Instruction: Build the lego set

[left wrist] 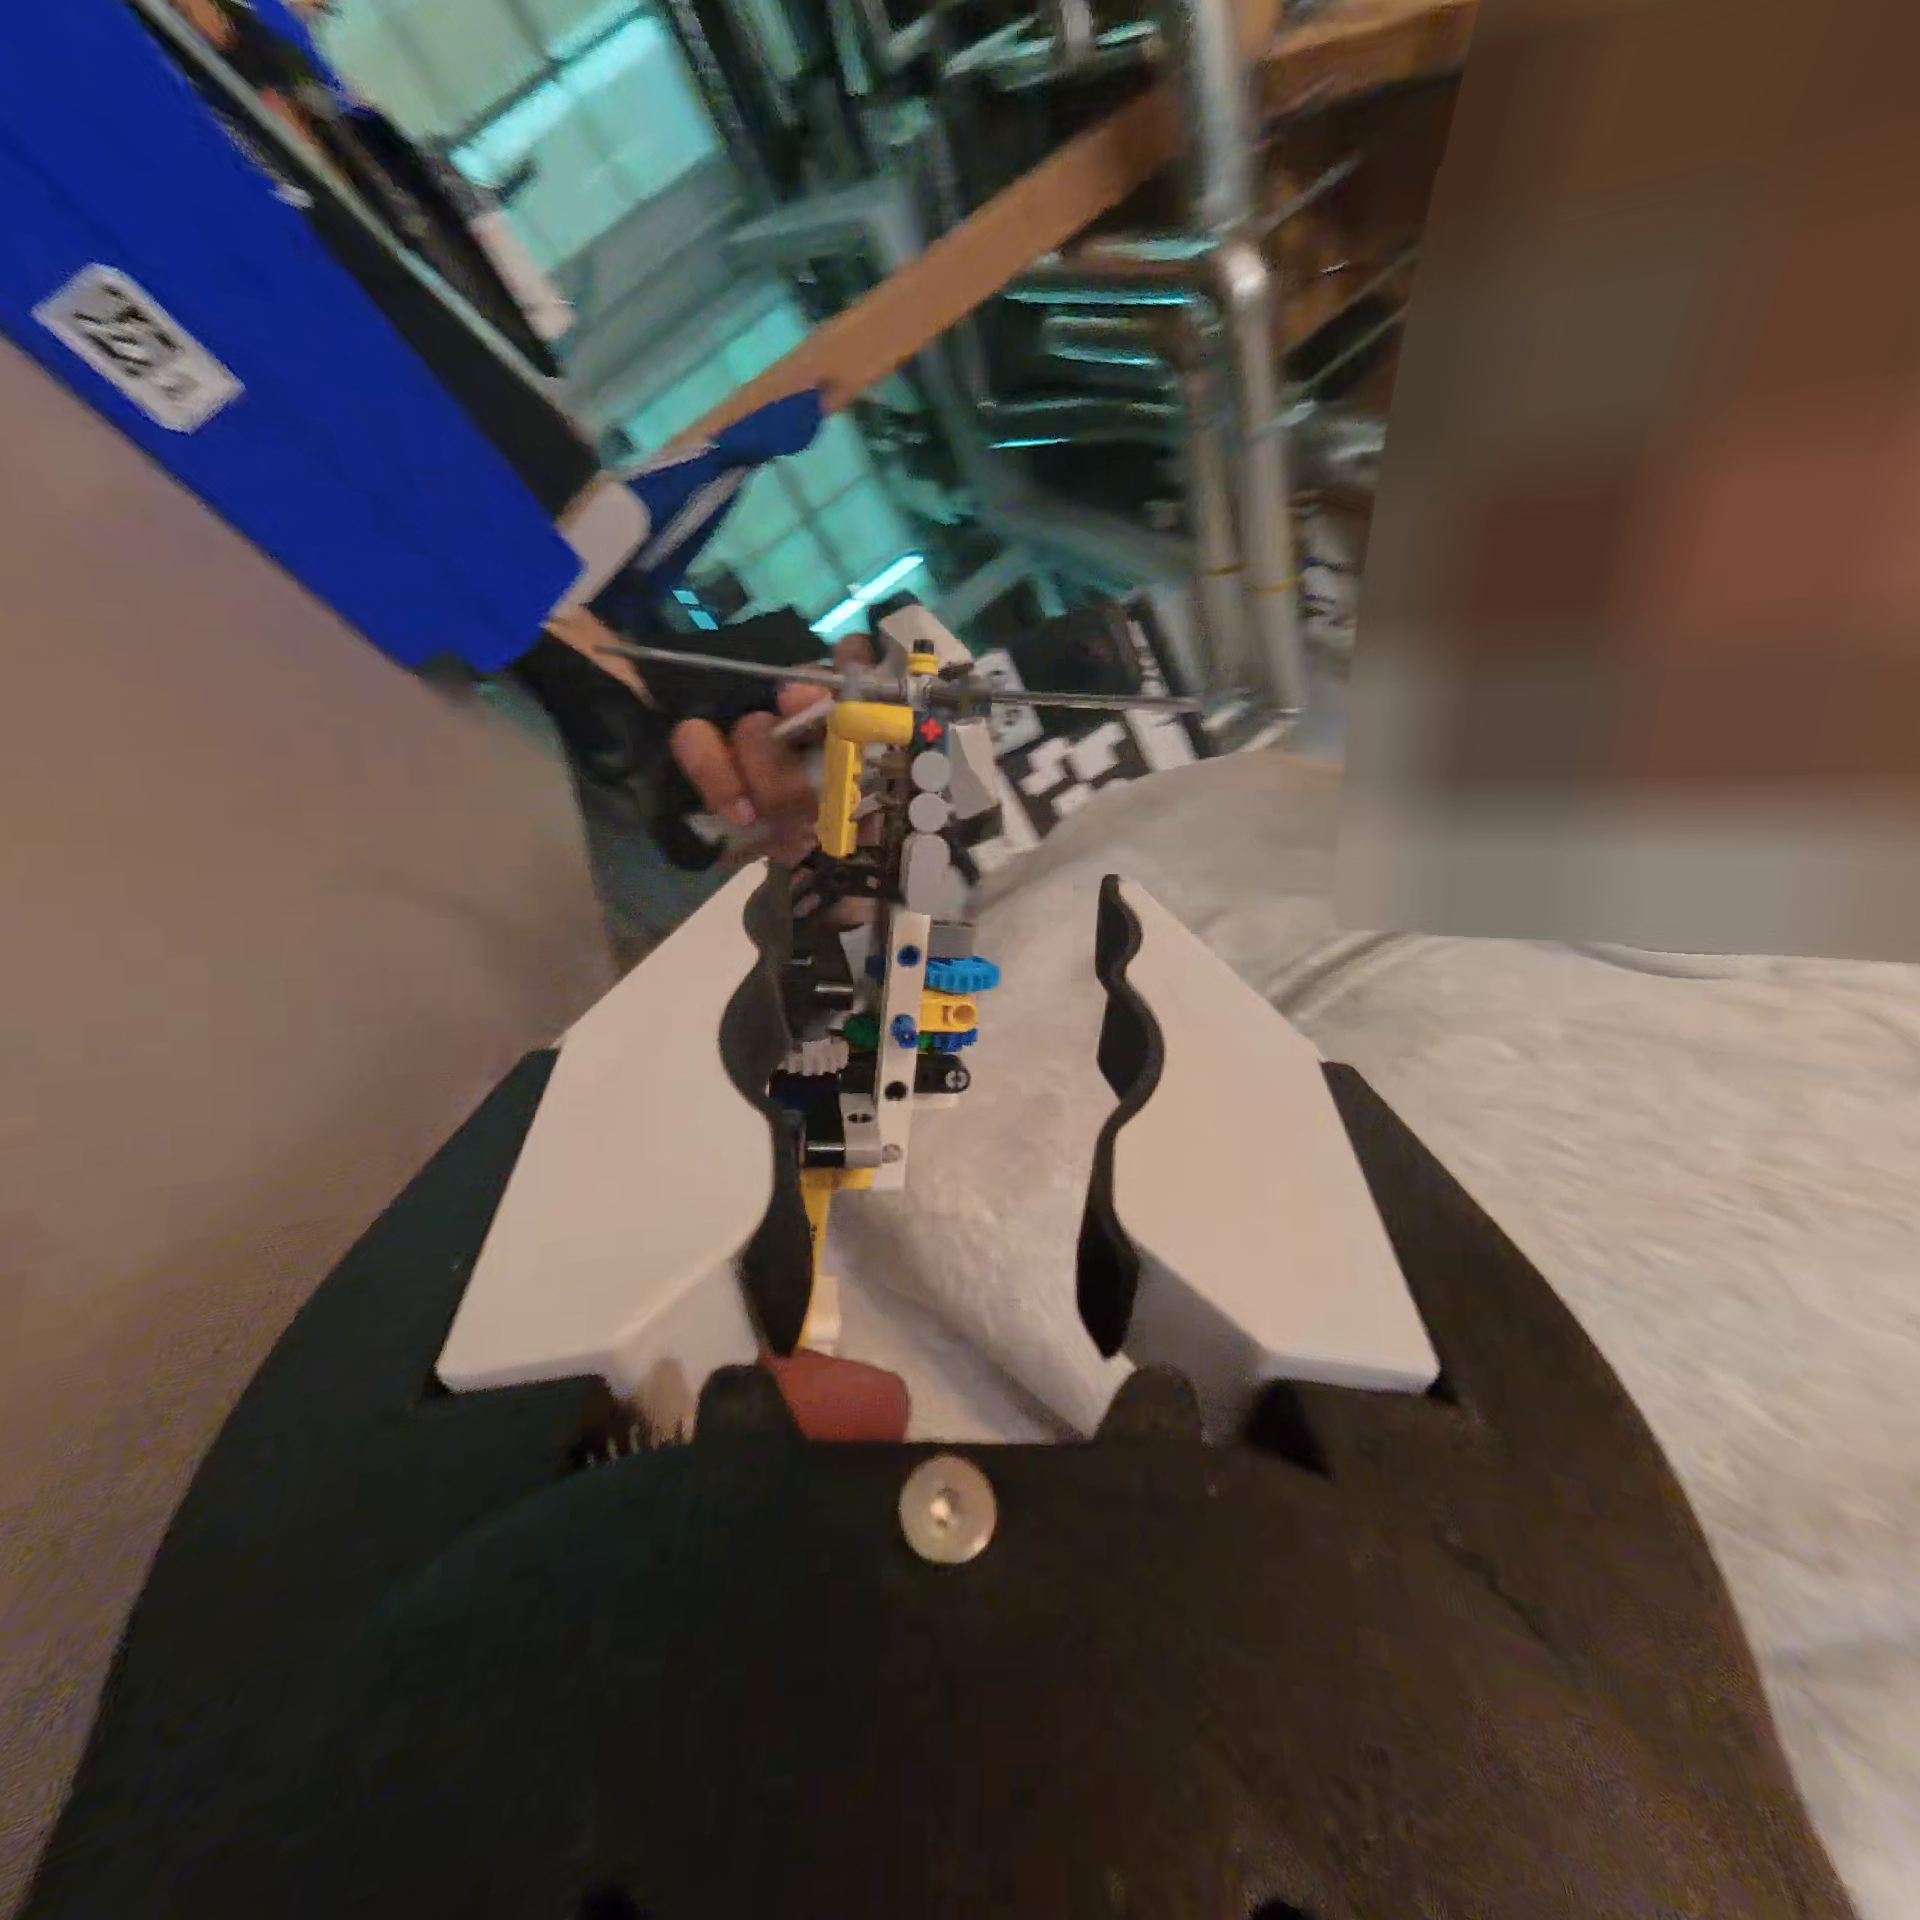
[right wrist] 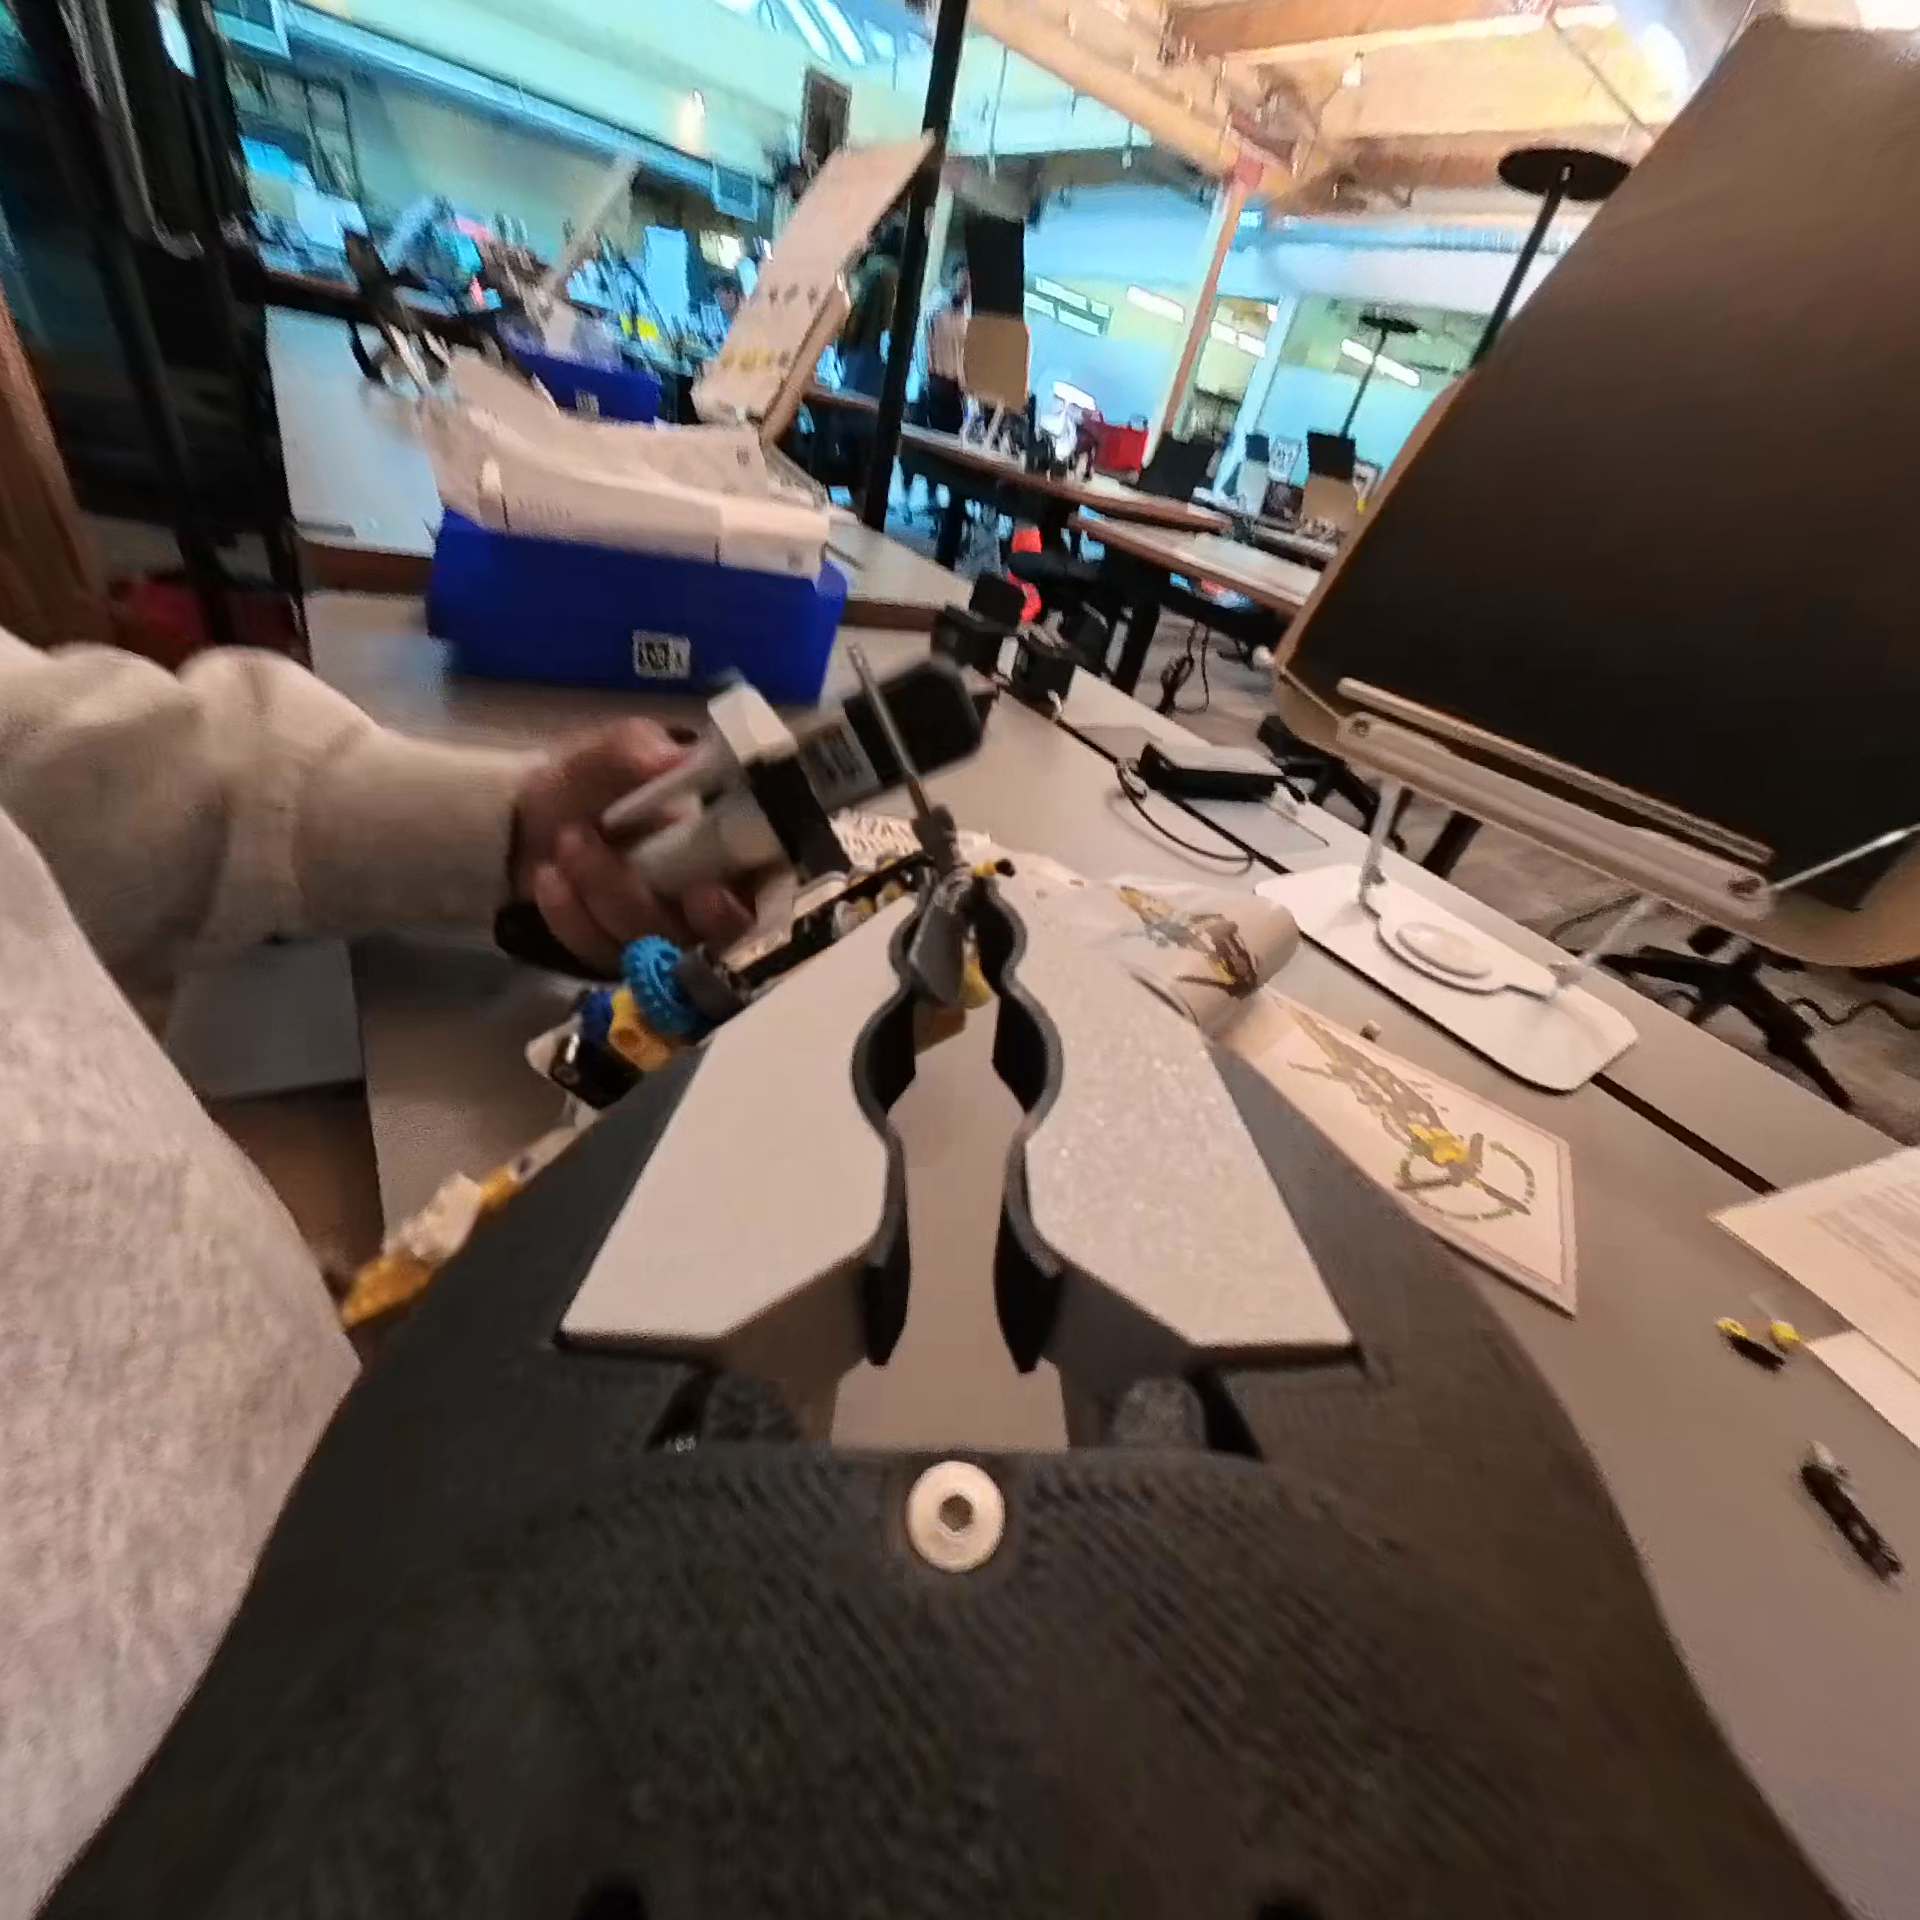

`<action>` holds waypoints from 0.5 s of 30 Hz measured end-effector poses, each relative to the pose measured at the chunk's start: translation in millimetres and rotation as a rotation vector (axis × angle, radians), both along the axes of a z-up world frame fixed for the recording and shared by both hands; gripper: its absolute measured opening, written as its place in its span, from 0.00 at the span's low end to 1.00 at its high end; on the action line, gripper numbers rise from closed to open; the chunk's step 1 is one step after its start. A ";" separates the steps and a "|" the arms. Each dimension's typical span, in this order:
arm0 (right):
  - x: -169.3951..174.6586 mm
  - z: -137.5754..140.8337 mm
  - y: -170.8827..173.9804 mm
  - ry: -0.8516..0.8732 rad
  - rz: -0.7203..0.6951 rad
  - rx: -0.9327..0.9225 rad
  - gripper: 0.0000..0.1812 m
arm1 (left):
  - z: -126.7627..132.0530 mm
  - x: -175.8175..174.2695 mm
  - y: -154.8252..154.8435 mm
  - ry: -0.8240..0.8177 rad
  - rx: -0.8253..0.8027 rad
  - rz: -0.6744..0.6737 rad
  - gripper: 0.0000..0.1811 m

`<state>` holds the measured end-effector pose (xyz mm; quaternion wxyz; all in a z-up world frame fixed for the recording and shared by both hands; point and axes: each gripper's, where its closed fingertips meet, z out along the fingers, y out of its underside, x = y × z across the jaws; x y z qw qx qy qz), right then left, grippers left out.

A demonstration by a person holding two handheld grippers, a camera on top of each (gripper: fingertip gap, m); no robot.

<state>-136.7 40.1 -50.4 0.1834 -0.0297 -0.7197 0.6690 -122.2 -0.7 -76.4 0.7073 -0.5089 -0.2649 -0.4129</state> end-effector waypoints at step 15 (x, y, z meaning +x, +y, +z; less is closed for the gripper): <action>9.9 45.8 -20.9 -0.092 0.253 -0.199 0.03 | 17.3 -0.3 19.6 0.144 0.170 -0.124 0.31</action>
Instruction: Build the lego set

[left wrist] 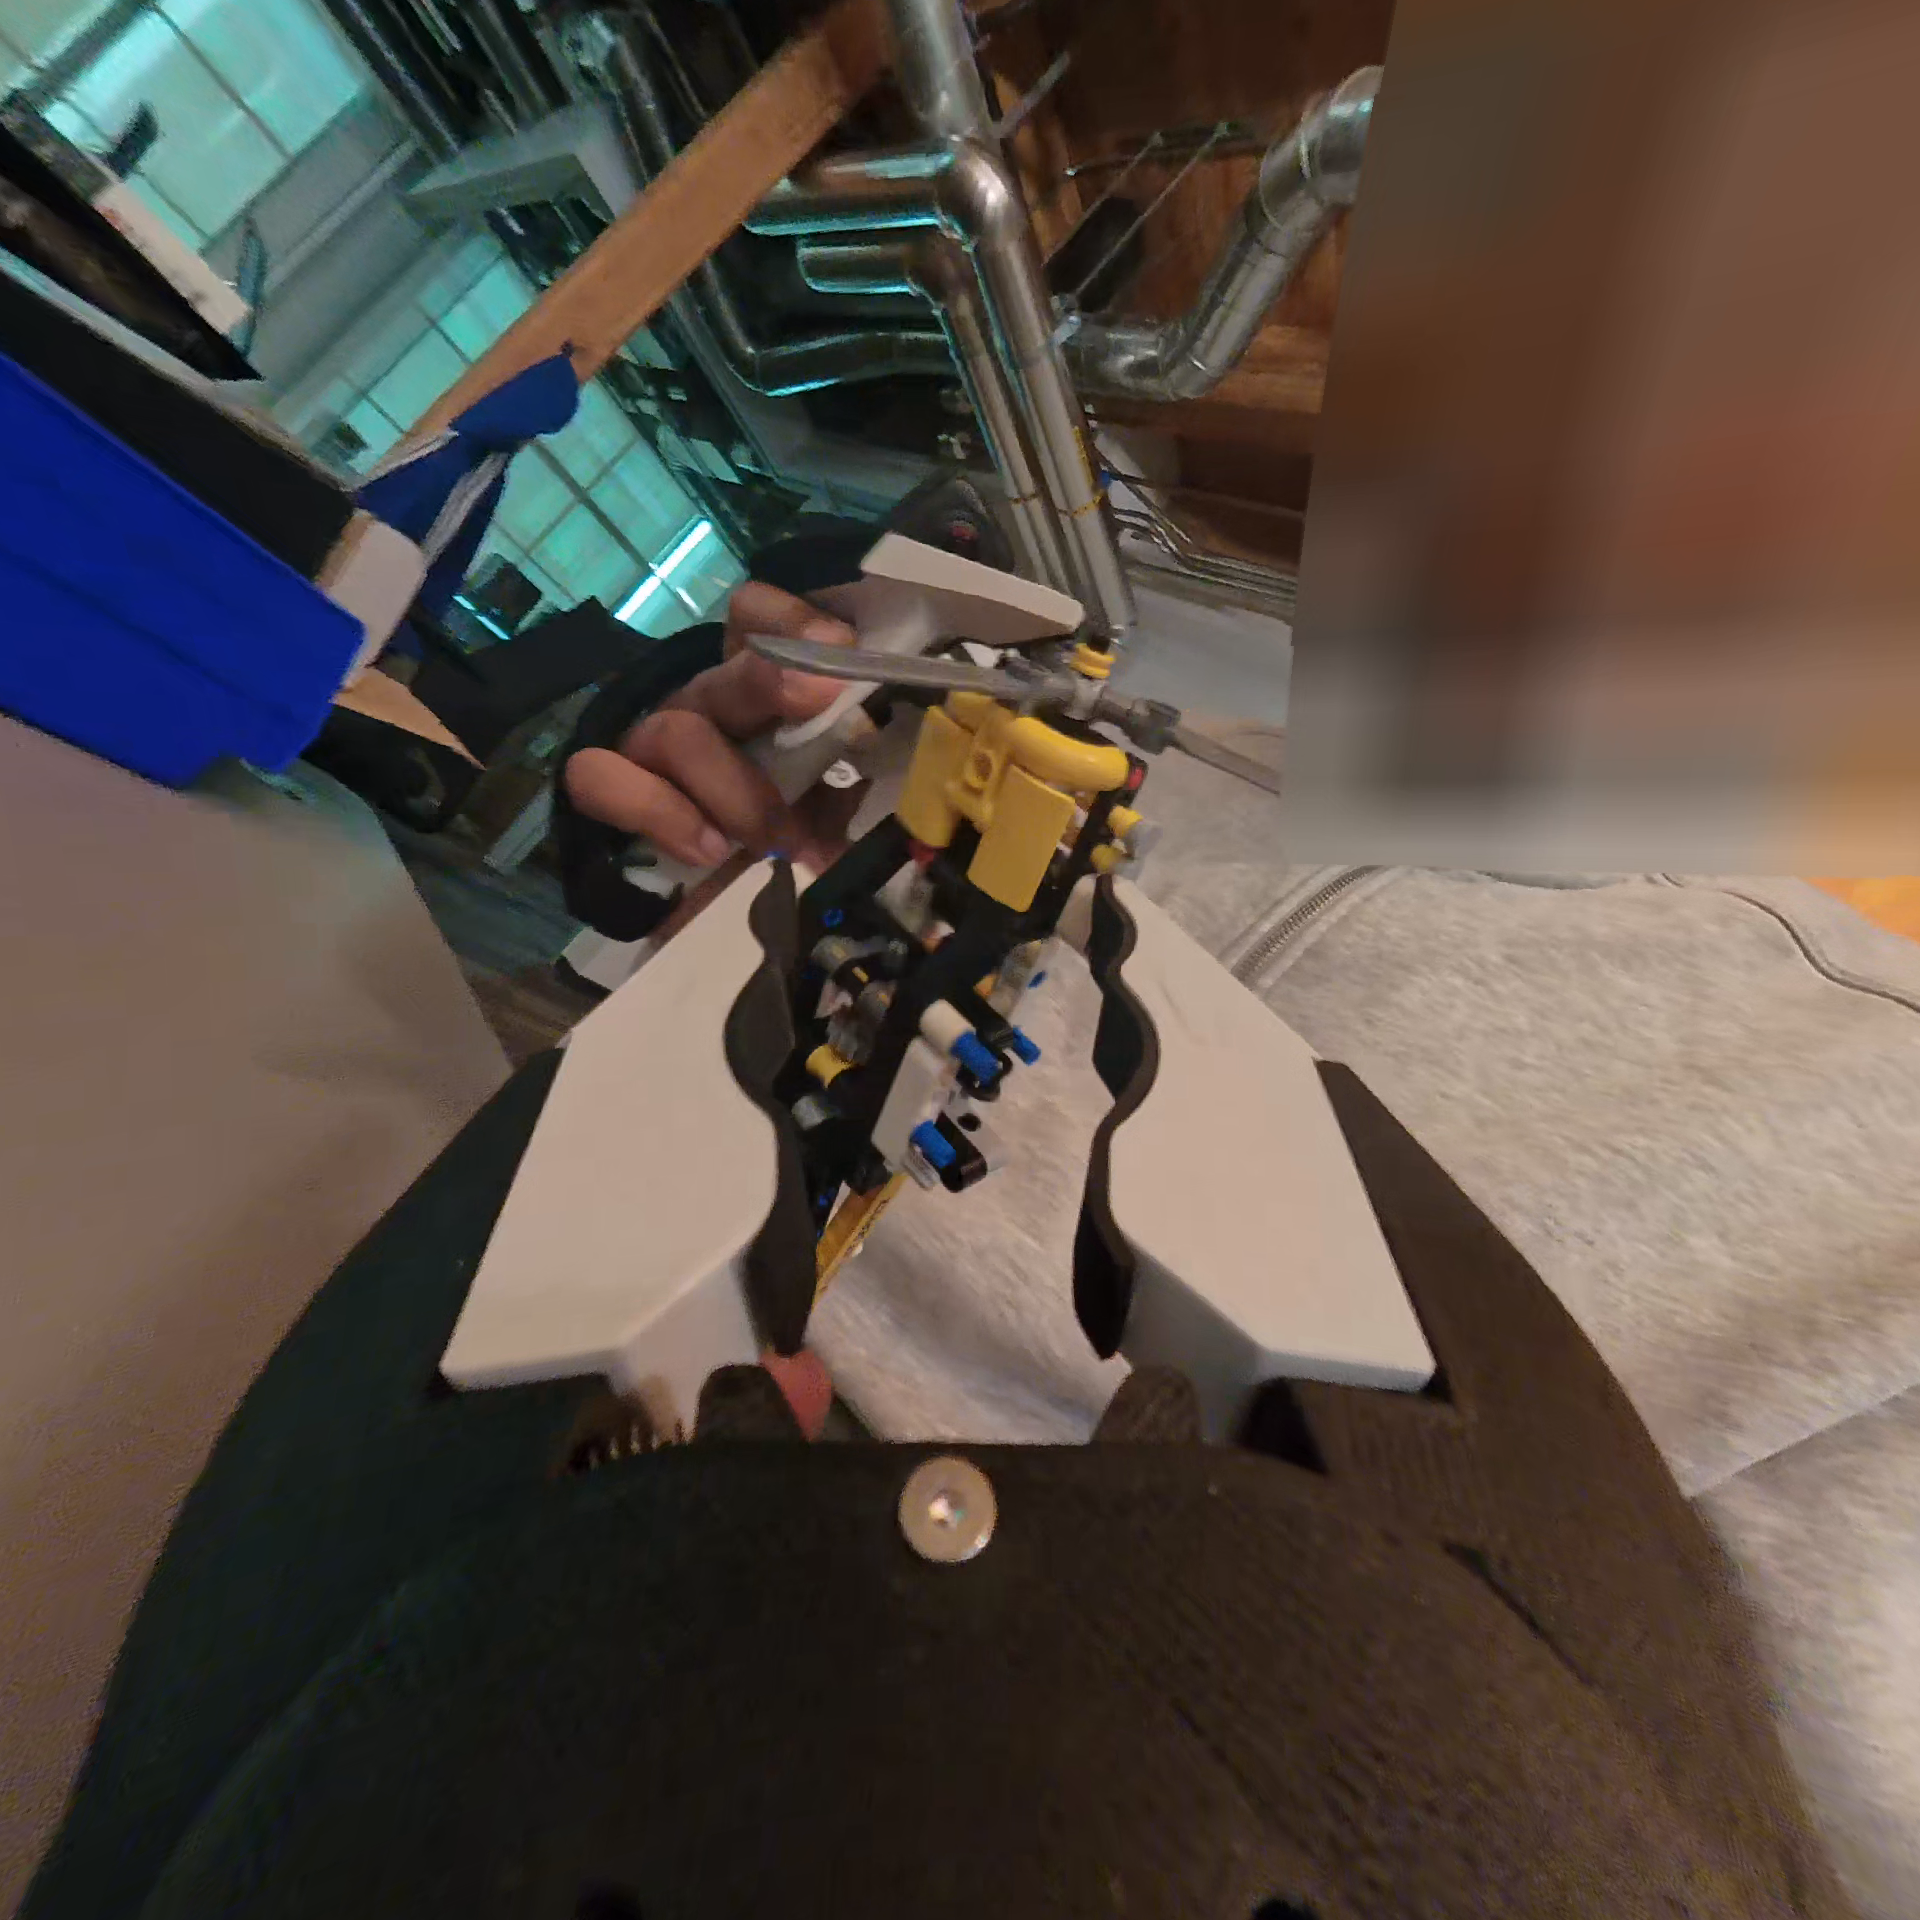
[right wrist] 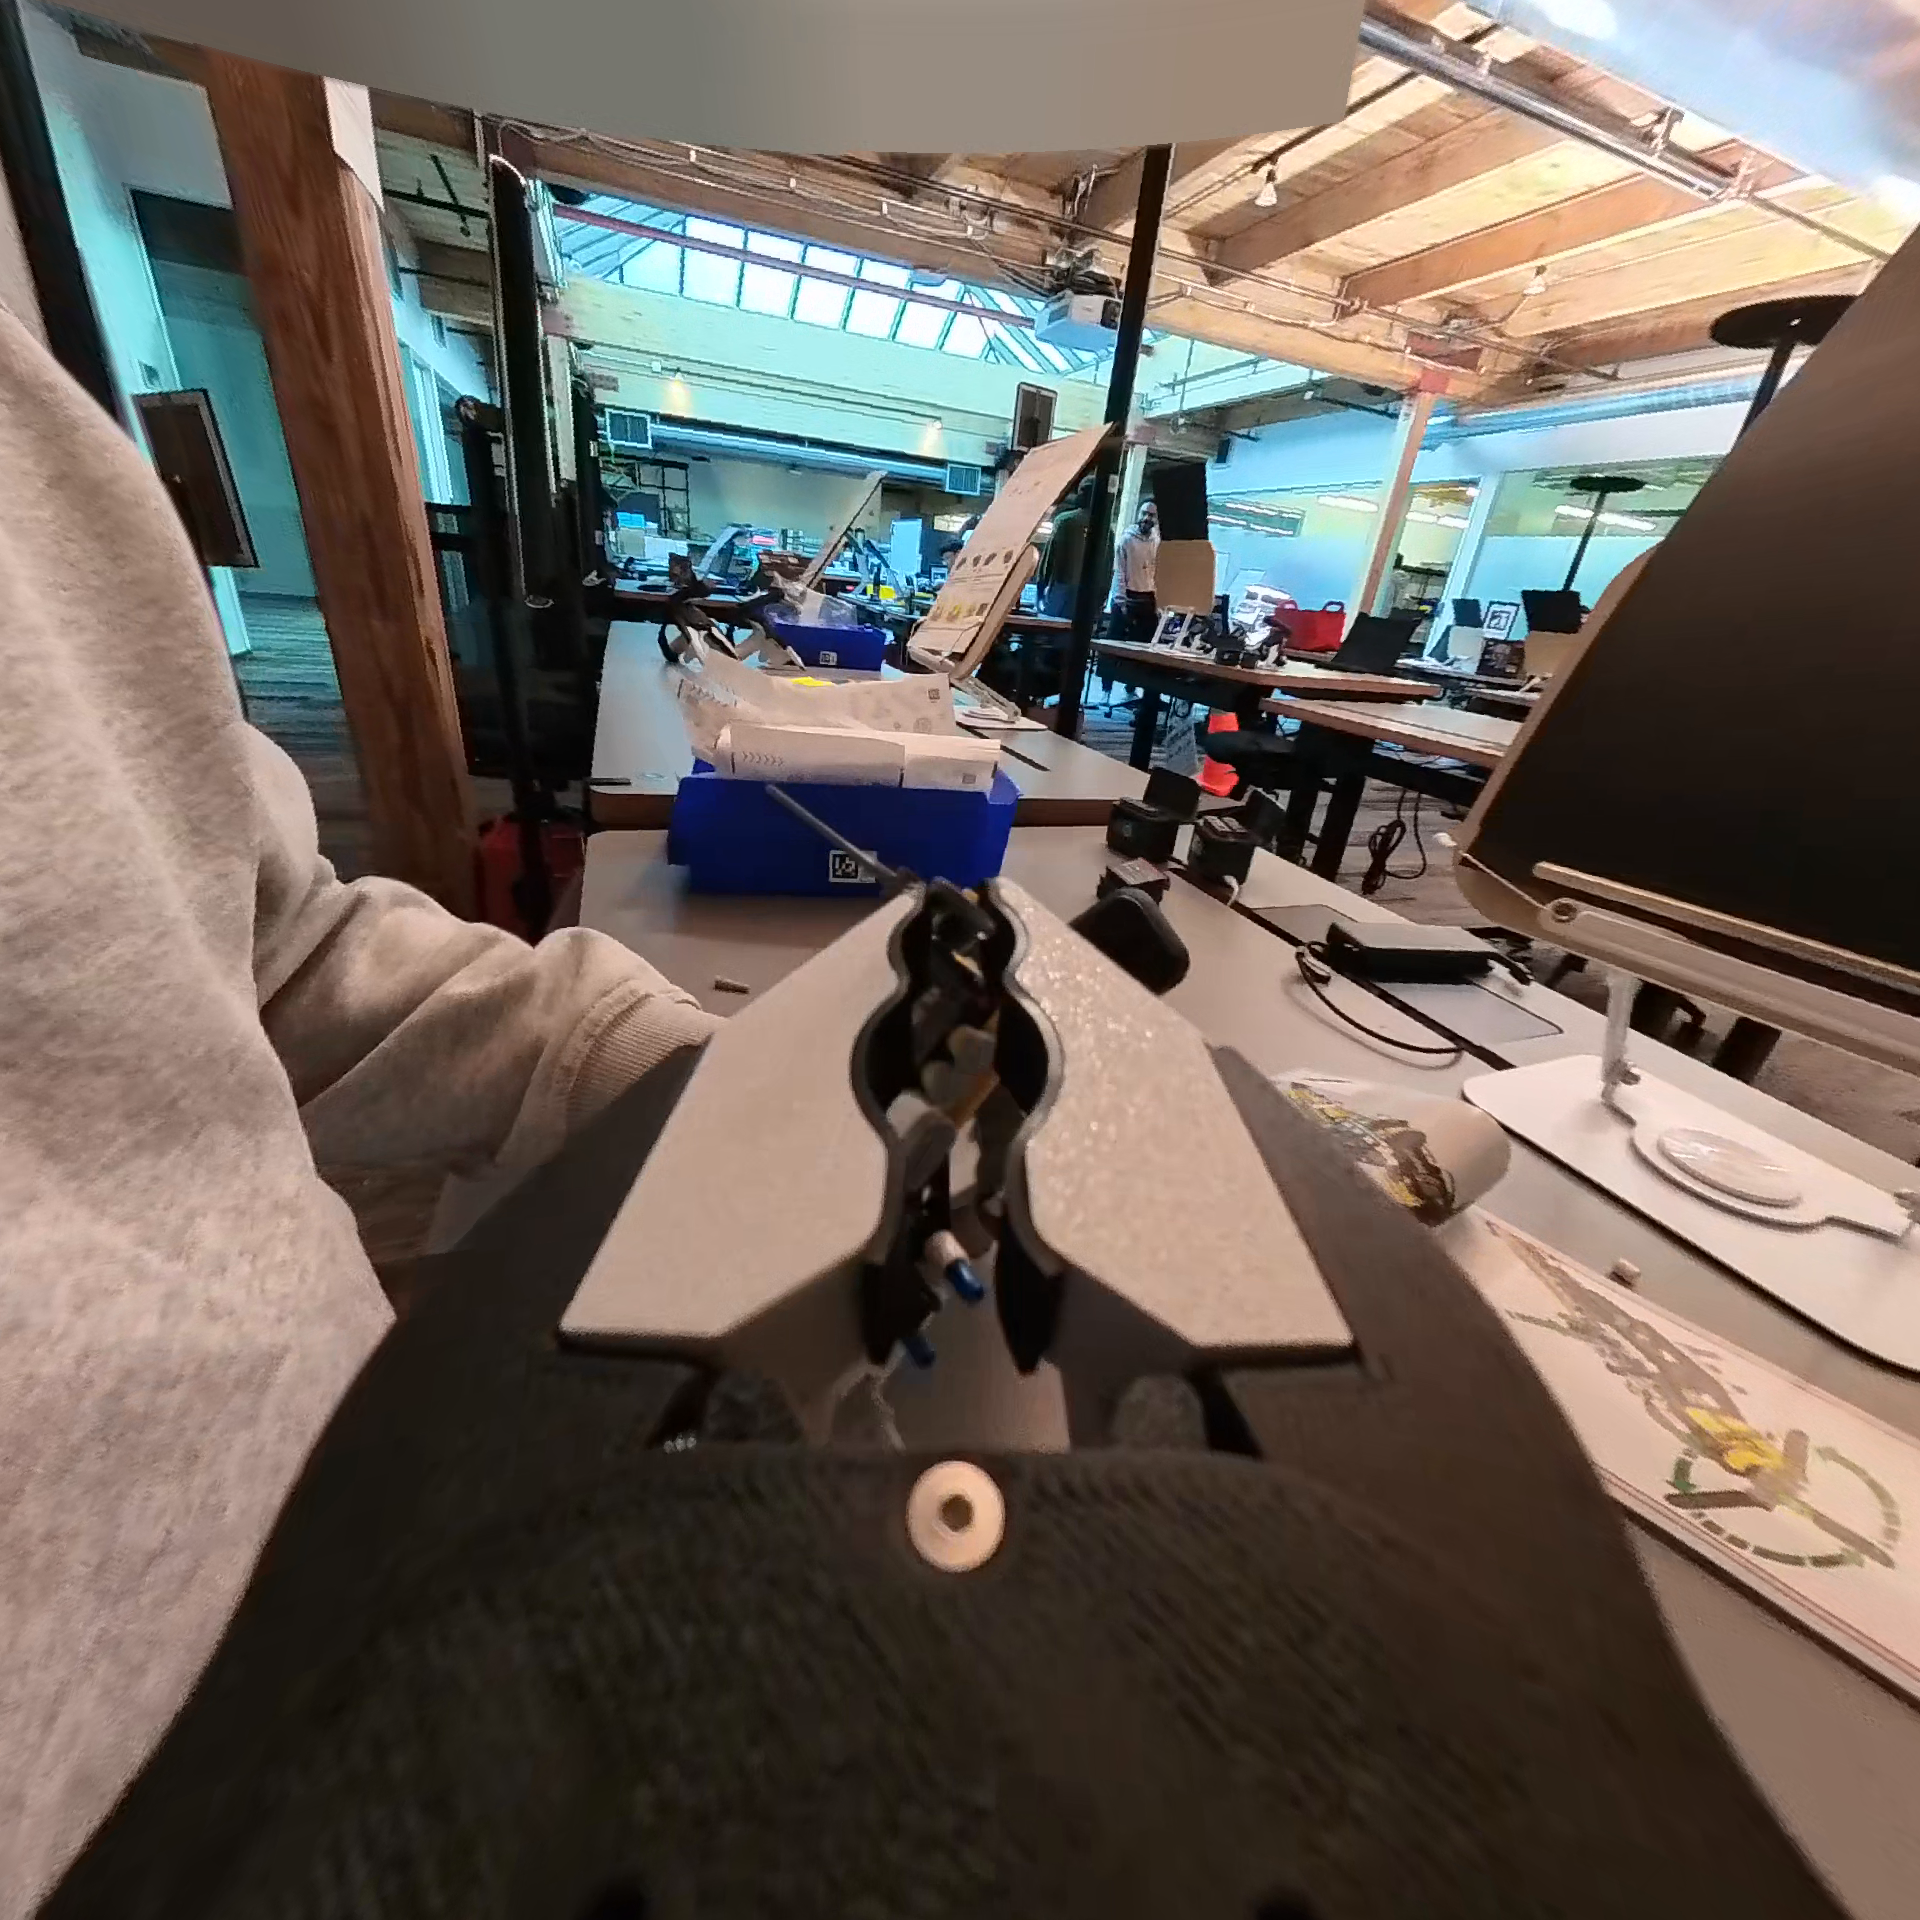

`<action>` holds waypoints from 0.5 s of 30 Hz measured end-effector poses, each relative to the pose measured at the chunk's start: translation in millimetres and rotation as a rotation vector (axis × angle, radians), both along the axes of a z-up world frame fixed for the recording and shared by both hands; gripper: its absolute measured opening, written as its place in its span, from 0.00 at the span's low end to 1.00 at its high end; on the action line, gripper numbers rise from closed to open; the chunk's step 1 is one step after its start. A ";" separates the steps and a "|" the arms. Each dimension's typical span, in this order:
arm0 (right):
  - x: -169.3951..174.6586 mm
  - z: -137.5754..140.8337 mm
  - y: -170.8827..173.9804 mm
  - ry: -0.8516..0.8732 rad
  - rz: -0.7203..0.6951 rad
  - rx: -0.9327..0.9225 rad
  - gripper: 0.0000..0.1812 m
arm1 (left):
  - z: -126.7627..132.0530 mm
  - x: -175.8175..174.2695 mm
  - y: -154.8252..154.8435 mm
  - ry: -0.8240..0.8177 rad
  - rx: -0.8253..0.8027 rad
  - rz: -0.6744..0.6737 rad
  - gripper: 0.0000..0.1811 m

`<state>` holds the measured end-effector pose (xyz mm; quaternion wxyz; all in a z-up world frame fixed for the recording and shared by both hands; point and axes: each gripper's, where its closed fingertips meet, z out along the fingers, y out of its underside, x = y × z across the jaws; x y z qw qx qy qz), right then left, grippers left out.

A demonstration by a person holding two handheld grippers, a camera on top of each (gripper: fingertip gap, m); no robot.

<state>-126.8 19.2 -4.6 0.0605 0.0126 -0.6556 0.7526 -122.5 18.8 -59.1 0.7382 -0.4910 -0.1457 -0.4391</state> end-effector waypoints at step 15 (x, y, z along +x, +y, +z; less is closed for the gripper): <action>-16.7 -28.3 15.9 -0.009 -0.163 0.113 0.04 | -3.8 6.8 13.5 -0.008 -0.047 0.079 0.22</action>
